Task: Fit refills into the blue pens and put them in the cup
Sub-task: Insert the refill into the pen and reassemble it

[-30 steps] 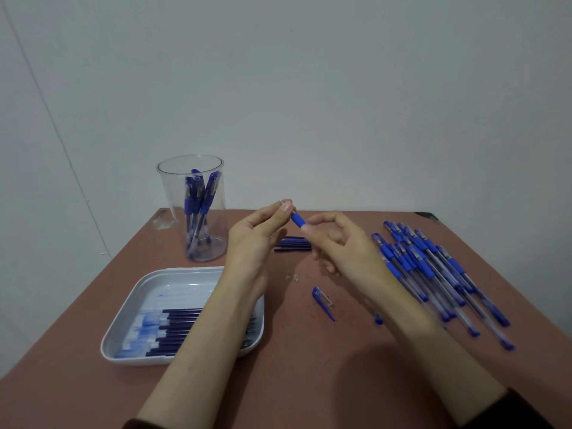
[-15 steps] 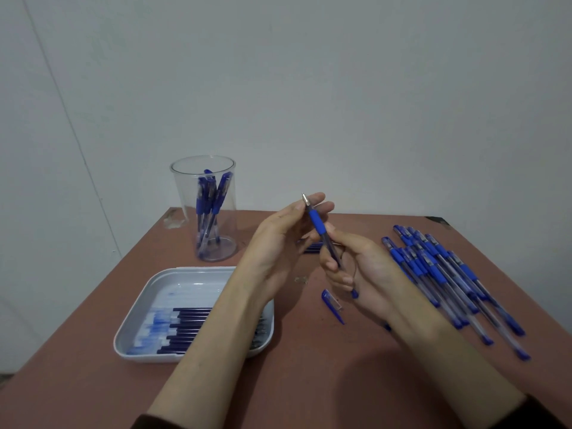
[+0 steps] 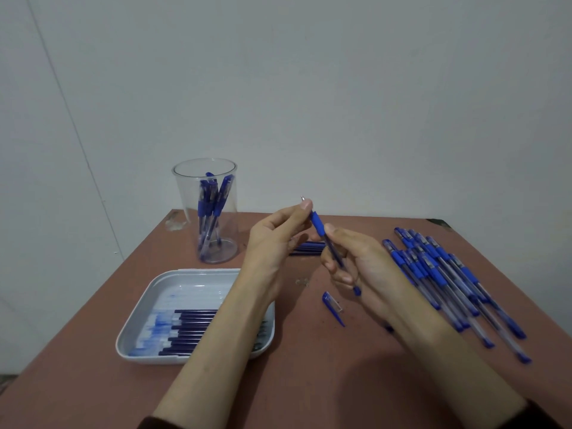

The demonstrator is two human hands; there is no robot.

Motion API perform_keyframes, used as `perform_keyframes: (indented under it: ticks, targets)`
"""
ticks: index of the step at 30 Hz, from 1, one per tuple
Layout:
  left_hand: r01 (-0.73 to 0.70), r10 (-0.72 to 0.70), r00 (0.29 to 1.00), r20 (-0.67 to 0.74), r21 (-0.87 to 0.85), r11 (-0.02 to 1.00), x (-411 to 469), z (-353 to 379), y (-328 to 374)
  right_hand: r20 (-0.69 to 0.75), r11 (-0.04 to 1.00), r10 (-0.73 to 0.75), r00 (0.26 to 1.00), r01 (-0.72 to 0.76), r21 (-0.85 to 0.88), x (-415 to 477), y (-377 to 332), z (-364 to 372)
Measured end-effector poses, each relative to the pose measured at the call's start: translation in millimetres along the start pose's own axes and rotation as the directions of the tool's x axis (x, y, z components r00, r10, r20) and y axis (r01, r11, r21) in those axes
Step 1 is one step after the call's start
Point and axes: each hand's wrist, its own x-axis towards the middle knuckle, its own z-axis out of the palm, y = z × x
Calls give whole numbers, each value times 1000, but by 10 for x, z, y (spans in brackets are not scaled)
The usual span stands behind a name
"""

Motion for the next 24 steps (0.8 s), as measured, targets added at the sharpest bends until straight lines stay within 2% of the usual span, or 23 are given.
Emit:
perform_keyframes:
  ticks: [4,10,14,18,20,21,24]
  targets:
    - [7,-7,1000,-12,16,1000,2,-24,4,19,999,34,999,-35,23,-14,-3,4]
    - [-10,12,998,56,-36,999,-10,-9,53,169,963,107,980,-144,228,-14,-10,-27]
    - [-12,20,993,114,-69,998,-18,5,66,212,932,135,968,-197,305,-17,-5,-22]
    - [2,7,990,140,-64,998,-4,-2,81,198,939,123,972,-179,295,-14,-13,-32]
    - [33,-39,987,154,40,999,5,-25,45,130,946,109,985,-143,291,11,-8,-45]
    - [25,-53,984,168,164,986,0,-35,24,82,945,104,991,-124,301,29,-1,-60]
    - [-76,-89,957,276,534,842,-40,-33,-15,-52,940,96,994,-74,333,81,14,-124]
